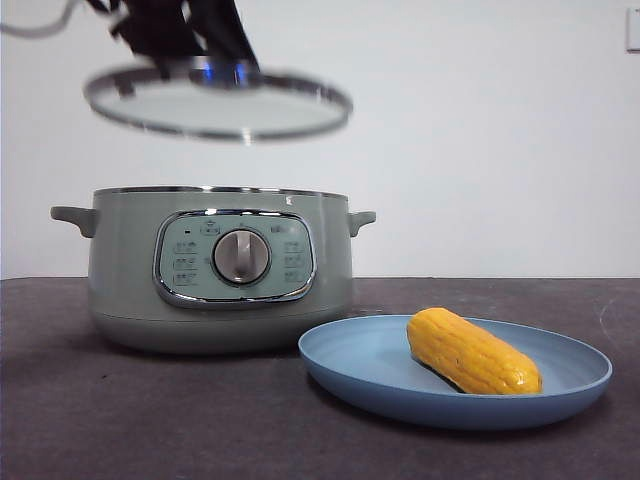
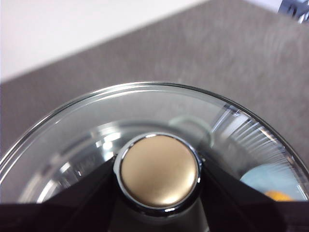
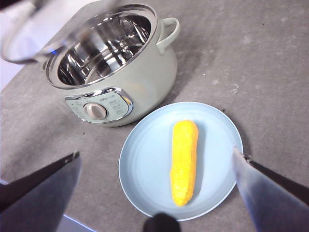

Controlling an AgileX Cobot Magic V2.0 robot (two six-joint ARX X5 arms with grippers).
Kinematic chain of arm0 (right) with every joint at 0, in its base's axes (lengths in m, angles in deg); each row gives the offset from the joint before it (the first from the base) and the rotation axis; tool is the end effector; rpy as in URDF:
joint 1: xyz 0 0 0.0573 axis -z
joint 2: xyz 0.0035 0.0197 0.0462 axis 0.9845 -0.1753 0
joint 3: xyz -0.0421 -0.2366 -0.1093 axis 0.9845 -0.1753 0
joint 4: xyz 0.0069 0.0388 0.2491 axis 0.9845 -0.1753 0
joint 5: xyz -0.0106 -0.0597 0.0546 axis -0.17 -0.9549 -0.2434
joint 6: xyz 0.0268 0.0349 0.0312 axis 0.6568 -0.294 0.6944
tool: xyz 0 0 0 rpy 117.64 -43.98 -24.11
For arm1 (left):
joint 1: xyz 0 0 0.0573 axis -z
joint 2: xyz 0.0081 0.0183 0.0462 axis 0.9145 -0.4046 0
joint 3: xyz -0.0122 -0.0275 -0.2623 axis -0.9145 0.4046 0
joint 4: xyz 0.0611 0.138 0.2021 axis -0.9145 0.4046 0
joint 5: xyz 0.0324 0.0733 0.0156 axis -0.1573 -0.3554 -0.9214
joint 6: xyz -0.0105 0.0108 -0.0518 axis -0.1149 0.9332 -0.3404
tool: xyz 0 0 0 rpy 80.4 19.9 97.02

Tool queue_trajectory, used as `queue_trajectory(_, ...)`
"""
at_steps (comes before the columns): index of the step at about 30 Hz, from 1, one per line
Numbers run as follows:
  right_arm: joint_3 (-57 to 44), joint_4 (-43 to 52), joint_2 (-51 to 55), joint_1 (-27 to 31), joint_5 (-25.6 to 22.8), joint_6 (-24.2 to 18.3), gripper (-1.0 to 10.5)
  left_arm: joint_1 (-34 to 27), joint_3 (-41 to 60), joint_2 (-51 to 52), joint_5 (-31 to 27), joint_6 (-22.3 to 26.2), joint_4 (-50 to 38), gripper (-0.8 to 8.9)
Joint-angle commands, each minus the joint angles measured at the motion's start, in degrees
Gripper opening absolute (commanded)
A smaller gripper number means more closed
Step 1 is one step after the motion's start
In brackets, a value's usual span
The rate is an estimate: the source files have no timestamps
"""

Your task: Take the corn out from the steamer,put the corn on the plate,close the lid

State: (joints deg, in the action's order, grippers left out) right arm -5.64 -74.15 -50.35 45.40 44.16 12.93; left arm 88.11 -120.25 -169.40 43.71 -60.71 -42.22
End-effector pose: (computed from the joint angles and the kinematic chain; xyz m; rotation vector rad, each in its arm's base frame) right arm 0.0808 0.0554 0.2830 0.2092 0.5404 0.5009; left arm 0.3088 -0.1326 0.3373 0.1676 0.4825 -0.6648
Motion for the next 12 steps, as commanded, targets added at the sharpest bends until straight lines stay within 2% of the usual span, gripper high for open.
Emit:
queue_trajectory(1,-0.22,0.35,0.11,-0.09,-0.24,0.39,5.7,0.15,-0.52,-1.6,0.28,1.09,-3.8,-0.06)
queue_trajectory(12,-0.22,0.33,0.11,-0.09,-0.31,0.35,5.7,-0.33,-0.52,-4.46,-0.13,1.11,-5.03,-0.06)
